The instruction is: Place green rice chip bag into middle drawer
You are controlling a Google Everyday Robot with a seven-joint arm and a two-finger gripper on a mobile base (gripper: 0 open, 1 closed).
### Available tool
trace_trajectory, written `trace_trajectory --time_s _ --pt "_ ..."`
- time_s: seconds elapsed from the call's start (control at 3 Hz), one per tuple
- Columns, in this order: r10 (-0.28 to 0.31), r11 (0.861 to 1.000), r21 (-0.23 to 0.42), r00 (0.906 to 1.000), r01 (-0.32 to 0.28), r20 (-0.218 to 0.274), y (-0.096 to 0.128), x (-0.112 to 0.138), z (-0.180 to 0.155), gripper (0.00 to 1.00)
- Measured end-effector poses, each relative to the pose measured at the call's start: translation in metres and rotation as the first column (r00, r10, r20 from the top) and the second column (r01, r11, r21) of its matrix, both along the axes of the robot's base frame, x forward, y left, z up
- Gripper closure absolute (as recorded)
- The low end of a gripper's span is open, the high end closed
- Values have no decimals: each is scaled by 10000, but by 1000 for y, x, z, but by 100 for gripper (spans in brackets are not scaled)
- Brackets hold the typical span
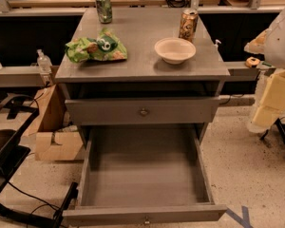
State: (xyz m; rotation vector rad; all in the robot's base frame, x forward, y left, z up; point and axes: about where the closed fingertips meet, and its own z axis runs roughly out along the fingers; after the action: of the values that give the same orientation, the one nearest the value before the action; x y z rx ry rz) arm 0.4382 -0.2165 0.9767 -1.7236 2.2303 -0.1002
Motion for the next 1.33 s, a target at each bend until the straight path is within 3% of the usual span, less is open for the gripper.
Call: trace_trajectory --time_s 0.33,0.67,1.0,1.33 --pt "1 10000 0 10000 -1 1 0 0 0 0" --pt "781 9969 -20 9924 -783 952 14 28 5 0" --pt "2655 9636 -433 9245 -2639 2736 51 95 20 0" --pt "4197 9026 -894 8143 -4212 4011 106 151 35 0"
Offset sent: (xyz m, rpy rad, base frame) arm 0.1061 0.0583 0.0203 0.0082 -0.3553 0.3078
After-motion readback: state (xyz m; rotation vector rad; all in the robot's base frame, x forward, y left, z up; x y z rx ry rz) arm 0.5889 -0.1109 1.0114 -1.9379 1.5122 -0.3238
